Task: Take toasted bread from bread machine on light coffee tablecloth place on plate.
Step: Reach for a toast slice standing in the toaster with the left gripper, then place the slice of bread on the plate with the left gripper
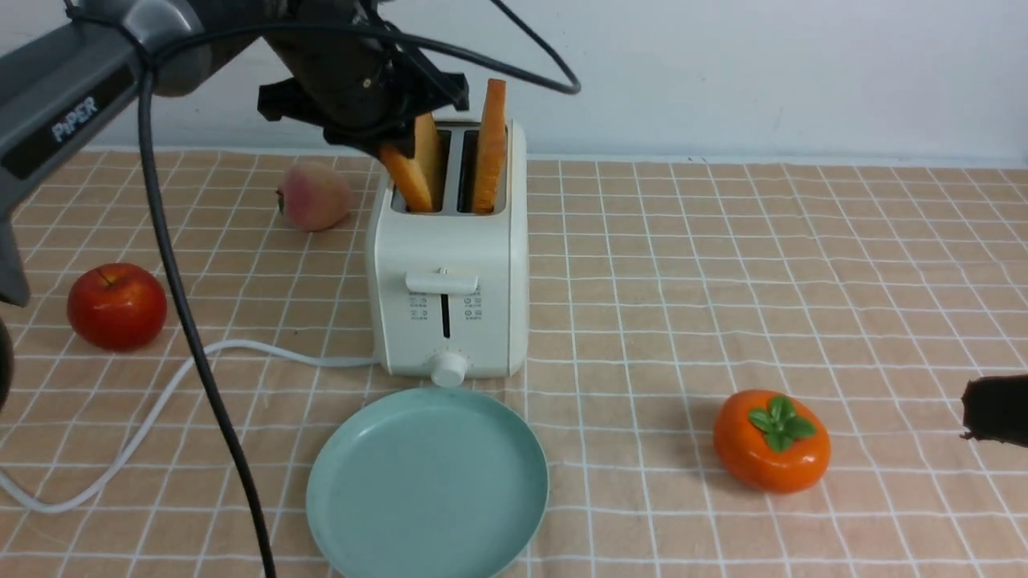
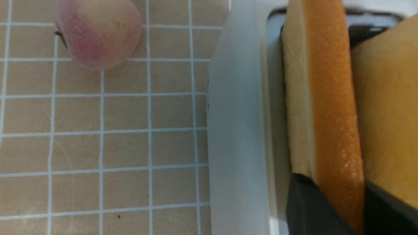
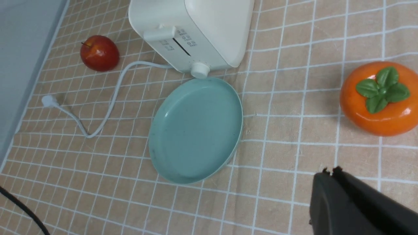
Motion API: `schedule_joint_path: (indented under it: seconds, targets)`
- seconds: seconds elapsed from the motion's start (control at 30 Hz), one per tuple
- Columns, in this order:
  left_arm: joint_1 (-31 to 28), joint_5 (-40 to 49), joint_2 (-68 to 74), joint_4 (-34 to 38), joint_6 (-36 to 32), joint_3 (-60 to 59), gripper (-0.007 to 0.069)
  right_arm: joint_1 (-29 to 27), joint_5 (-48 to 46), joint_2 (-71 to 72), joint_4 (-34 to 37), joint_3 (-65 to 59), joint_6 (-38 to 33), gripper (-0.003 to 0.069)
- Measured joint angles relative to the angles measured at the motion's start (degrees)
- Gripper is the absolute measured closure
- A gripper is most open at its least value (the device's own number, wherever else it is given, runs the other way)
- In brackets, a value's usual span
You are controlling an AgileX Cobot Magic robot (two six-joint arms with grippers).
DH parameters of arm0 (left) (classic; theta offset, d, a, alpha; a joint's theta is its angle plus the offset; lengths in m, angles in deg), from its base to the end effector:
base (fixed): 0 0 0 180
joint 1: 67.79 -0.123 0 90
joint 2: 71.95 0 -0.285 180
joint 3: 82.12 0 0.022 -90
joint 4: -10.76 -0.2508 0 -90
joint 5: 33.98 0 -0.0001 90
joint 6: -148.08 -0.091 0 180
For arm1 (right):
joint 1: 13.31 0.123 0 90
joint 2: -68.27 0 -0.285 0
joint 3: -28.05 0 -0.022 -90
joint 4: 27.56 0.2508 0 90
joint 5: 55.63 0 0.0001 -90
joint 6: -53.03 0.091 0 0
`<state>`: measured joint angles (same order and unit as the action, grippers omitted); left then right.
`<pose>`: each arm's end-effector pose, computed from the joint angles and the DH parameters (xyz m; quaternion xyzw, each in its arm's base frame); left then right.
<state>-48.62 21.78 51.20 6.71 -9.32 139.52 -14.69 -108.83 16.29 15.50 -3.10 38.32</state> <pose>0.4384 -0.1468 0.3537 -0.0200 0.9305 -0.0976 0.3524 0.1324 0.0466 0.3530 -0.0061 0.8687 0.3026 0.3922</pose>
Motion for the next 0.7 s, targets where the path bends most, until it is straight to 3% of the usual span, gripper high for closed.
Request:
schedule_joint_path:
  seconds: [0.03, 0.13, 0.37, 0.53, 0.63, 0.7]
  targets:
    - [0.1, -0.1, -2.6, -1.4, 0.0, 0.0, 0.0561, 0.0, 0.1, 0.0, 0.0, 0.0, 0.0, 0.0667]
    - [0.1, 1.0, -7.4, -2.2, 0.0, 0.0, 0.0546, 0.0, 1.0, 0.0, 0.1, -0.1, 0.0, 0.0667]
    - [0.0, 12.5, -22.4, 1.2, 0.0, -2.7, 0.054, 0.0, 5.4, 0.0, 2.2, -0.1, -0.1, 0.0661]
    - [0.0, 10.6, -28.3, 7.1, -0.9, -15.2, 0.054, 0.0, 5.8, 0.0, 2.6, -0.1, -0.4, 0.0659]
    - [0.0, 2.1, -33.4, 15.9, -4.6, -33.9, 0.054, 0.0, 5.6, 0.0, 2.6, -0.1, -0.6, 0.0657]
    - [0.0, -0.7, -34.3, 18.8, -6.1, -39.0, 0.054, 0.0, 5.5, 0.0, 2.6, -0.1, -0.6, 0.0657]
